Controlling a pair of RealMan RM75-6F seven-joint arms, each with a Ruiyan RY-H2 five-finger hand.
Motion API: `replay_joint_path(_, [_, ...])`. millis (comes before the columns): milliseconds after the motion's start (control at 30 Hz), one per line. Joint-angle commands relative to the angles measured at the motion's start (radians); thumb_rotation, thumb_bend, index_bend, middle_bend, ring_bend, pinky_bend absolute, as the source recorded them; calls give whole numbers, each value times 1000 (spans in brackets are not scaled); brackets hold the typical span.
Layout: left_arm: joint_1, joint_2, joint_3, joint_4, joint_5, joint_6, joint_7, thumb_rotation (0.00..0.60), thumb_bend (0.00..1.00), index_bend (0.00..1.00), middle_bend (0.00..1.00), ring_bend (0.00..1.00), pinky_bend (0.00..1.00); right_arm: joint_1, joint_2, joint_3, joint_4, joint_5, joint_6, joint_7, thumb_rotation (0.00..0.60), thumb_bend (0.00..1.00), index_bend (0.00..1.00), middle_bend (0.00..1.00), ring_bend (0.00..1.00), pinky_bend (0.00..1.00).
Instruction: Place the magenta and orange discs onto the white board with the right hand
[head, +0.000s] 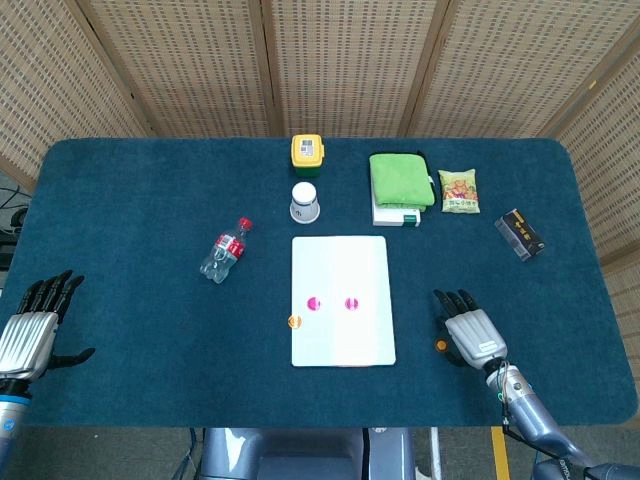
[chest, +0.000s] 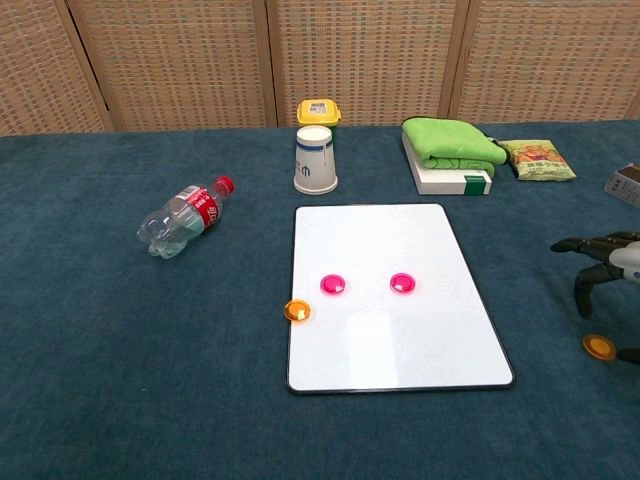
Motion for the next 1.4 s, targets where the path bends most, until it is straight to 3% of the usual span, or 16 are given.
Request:
replay_joint_path(33, [0, 1, 0, 0, 0, 0, -1, 600, 0, 0, 0, 0, 0, -5, -11, 4, 14, -8, -6, 6, 600, 311, 407, 5, 0, 0])
replay_joint_path(767, [-1, 3, 0, -3, -5, -3, -3, 600, 0, 0, 0, 0, 0, -37, -49, 32, 92, -43, -47, 33, 600, 311, 410, 6, 0, 0])
replay_joint_path(1033, [-1, 2, 0, -3, -5, -4, -1, 600, 0, 0, 0, 0, 0, -48, -51, 36, 106, -57, -53, 53, 600, 322, 531, 23, 0, 4])
replay_joint_path(1400, [0, 2, 0, -2, -4, -2, -2, 600, 0, 0, 0, 0, 0, -54, -57, 48, 108, -84, -55, 85, 600, 339, 591, 46, 0, 9])
